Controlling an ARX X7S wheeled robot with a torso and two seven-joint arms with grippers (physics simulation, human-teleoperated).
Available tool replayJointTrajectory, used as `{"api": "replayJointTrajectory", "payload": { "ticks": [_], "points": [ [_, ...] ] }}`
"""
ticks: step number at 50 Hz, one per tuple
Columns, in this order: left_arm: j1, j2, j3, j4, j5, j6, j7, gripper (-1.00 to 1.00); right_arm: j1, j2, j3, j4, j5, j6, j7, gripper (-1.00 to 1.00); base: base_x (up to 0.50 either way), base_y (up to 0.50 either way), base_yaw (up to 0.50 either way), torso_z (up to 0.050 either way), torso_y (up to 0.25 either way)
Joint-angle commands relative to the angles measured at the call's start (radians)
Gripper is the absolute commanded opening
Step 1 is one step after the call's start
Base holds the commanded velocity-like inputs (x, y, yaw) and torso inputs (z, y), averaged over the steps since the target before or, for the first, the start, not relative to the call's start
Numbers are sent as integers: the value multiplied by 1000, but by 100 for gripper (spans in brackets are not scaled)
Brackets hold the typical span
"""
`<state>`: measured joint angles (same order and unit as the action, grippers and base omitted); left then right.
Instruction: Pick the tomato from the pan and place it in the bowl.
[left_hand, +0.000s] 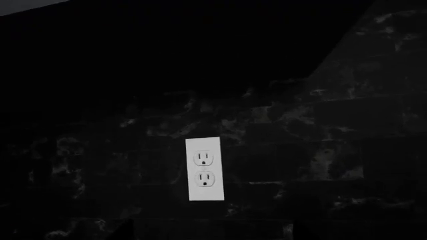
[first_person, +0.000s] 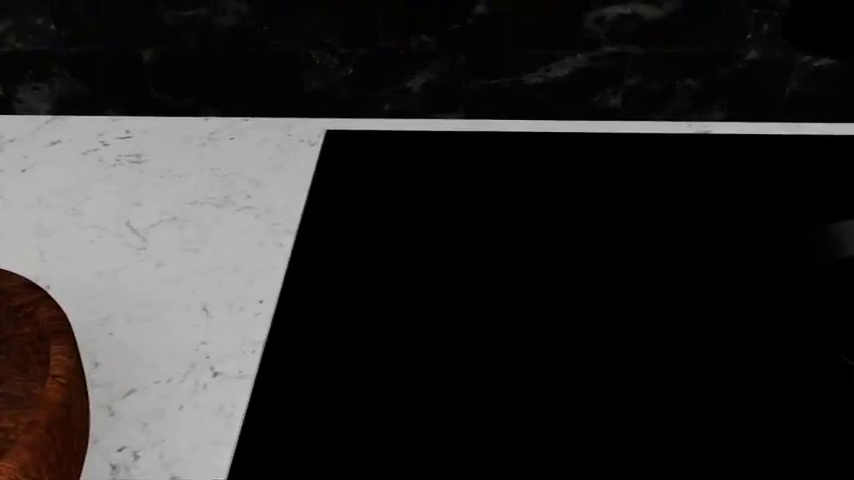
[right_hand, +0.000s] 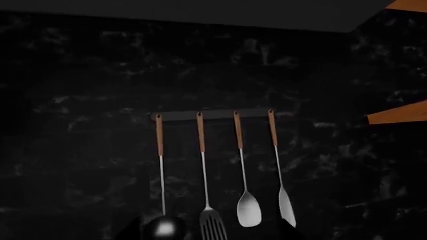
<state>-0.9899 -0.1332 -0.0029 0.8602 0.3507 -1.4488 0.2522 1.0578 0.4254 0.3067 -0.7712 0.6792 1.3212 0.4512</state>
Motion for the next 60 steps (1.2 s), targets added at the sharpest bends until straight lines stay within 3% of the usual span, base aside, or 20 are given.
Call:
{"api": "replayJointTrajectory", "payload": {
  "ticks": [1, 21, 60],
  "points": [
    [9, 28, -25, -93, 17, 76, 21, 100, 36, 8, -47, 114, -56, -37, 21, 100, 0, 0, 0, 0, 0],
    [42, 38, -55, -140, -13, 144, 2, 100, 125, 44, -82, 305, -116, 108, 114, 100, 0, 0, 0, 0, 0],
    [19, 24, -28, -122, -23, 105, -22, 100, 24, 96, -76, 369, -15, 244, 156, 100, 0, 0, 0, 0, 0]
  ]
}}
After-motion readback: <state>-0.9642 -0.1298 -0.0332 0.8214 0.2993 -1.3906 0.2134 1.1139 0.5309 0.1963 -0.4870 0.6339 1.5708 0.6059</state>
